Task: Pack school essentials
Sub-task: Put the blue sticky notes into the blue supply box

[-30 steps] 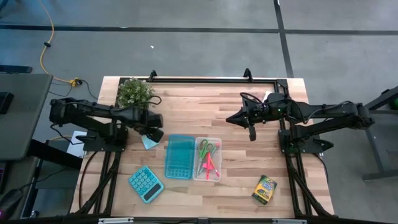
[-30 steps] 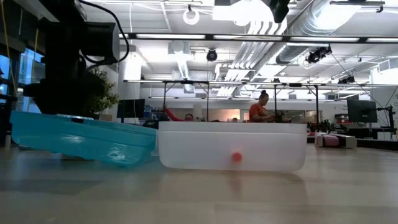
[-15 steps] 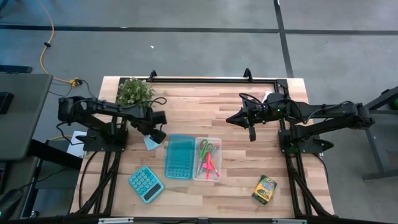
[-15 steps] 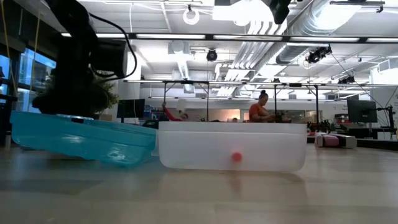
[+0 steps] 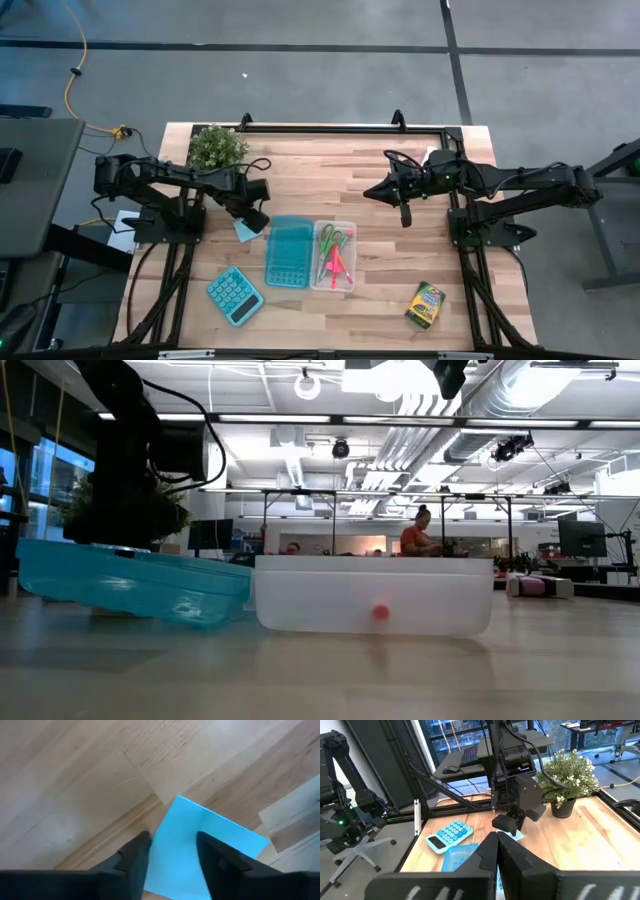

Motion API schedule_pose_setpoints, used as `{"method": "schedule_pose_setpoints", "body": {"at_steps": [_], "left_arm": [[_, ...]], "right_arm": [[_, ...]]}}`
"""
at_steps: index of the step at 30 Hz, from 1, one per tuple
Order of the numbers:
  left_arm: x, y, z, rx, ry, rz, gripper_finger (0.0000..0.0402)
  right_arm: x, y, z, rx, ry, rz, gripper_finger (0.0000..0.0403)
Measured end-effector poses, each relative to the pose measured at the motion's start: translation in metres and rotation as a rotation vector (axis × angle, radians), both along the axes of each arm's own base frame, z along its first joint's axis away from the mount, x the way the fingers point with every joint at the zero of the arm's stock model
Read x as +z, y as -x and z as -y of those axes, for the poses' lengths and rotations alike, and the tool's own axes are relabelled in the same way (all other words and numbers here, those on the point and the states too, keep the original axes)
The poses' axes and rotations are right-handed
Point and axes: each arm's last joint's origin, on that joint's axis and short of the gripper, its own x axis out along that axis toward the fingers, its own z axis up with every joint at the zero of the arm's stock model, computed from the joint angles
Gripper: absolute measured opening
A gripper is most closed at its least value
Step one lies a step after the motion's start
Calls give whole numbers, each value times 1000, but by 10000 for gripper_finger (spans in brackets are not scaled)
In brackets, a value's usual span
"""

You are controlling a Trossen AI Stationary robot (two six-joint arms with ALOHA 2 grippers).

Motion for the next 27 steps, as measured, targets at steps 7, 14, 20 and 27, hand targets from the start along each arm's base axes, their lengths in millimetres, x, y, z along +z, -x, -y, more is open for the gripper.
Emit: {"method": "schedule_pose_setpoints", "body": {"at_steps": [7, 14, 20, 27], "left_arm": [[0, -1, 2, -64, -16, -3, 47], [1, -1, 1, -74, -31, -2, 3], [3, 0, 1, -98, -59, 6, 1], [17, 4, 2, -86, -87, 82, 0]], "right_arm": [[0, 0, 0, 3, -2, -2, 0], [0, 0, 0, -1, -21, -5, 0], [-1, 0, 0, -2, -24, -10, 0], [-1, 0, 0, -7, -21, -10, 0]]}}
